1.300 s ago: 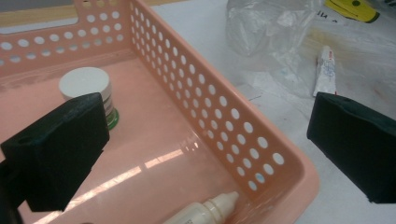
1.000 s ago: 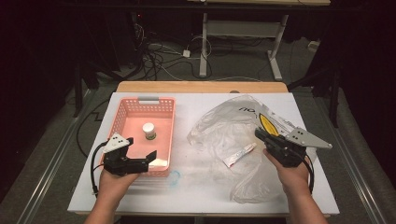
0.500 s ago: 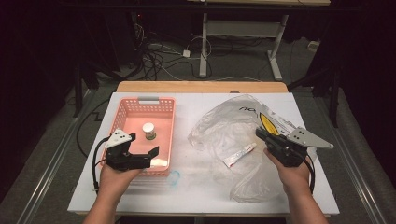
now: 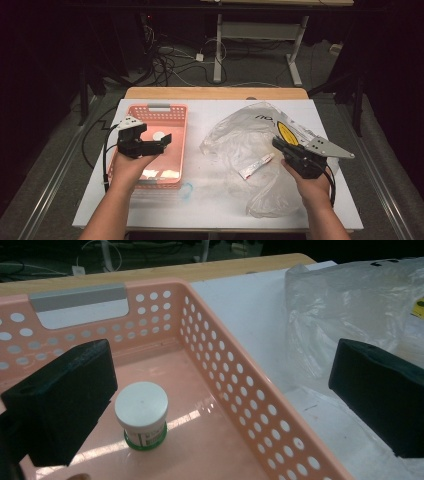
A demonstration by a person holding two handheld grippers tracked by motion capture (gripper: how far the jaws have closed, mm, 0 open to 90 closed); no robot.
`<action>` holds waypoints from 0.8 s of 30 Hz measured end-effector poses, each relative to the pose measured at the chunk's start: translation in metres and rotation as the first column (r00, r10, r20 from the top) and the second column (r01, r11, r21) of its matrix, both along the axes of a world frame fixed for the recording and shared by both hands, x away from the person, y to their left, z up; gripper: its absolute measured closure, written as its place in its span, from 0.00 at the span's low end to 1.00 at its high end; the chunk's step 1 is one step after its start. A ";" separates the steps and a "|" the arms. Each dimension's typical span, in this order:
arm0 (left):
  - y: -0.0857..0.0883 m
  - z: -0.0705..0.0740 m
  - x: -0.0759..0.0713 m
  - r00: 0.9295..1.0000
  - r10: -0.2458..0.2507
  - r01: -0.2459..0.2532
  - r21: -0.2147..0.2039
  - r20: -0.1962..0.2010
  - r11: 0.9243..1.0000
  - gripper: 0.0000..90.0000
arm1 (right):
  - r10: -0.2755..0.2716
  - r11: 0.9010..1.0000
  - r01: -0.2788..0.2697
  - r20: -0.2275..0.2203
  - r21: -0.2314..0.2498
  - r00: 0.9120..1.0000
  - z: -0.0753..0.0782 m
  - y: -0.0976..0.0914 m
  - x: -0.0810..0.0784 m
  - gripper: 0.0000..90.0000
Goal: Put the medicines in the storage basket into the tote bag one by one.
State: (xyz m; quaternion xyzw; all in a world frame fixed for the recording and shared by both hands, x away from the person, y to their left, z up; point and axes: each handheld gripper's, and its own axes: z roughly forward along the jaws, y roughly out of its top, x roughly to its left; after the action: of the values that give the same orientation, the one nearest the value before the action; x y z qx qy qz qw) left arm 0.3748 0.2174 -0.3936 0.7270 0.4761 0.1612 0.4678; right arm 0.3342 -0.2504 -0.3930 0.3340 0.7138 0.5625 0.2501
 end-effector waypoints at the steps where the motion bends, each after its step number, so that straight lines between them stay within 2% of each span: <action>1: 0.000 -0.001 0.004 1.000 0.002 -0.002 0.000 -0.002 1.000 0.00 | 0.003 1.000 -0.003 0.001 -0.003 1.000 0.000 0.000 0.000 1.00; 4: 0.000 -0.004 0.014 1.000 0.014 -0.013 0.021 -0.009 1.000 0.00 | 0.005 1.000 -0.005 0.006 -0.001 1.000 0.001 0.000 0.000 1.00; 8: 0.003 -0.009 0.026 0.999 0.032 -0.031 0.019 -0.025 0.999 0.00 | 0.003 1.000 -0.003 0.005 0.003 1.000 0.001 -0.001 0.000 1.00; 13: 0.003 -0.016 0.039 0.997 0.037 -0.034 0.037 -0.063 0.999 0.00 | 0.003 1.000 -0.003 0.011 0.004 1.000 0.002 -0.002 0.000 1.00; 16: 0.002 -0.020 0.044 0.994 0.044 -0.039 0.048 -0.096 0.998 0.00 | 0.005 1.000 -0.005 0.010 0.006 1.000 0.002 -0.001 0.000 1.00; 19: 0.001 -0.025 0.049 0.991 0.048 -0.039 0.079 -0.124 0.996 0.00 | 0.006 1.000 -0.006 0.008 0.008 1.000 0.002 -0.001 0.000 1.00; 22: 0.003 -0.028 0.052 0.988 0.057 -0.046 0.074 -0.144 0.996 0.00 | 0.004 1.000 -0.005 0.011 0.014 1.000 0.003 -0.002 0.000 1.00; 24: 0.005 -0.028 0.053 0.986 0.066 -0.053 0.085 -0.151 0.995 0.01 | 0.006 1.000 -0.006 0.011 0.016 1.000 0.004 -0.003 0.000 1.00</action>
State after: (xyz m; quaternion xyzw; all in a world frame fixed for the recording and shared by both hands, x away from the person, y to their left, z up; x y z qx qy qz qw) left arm 0.4282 0.2221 -0.4220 0.7410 0.5252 0.1379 0.3950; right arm 0.3342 -0.2534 -0.3893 0.3307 0.7088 0.5707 0.2499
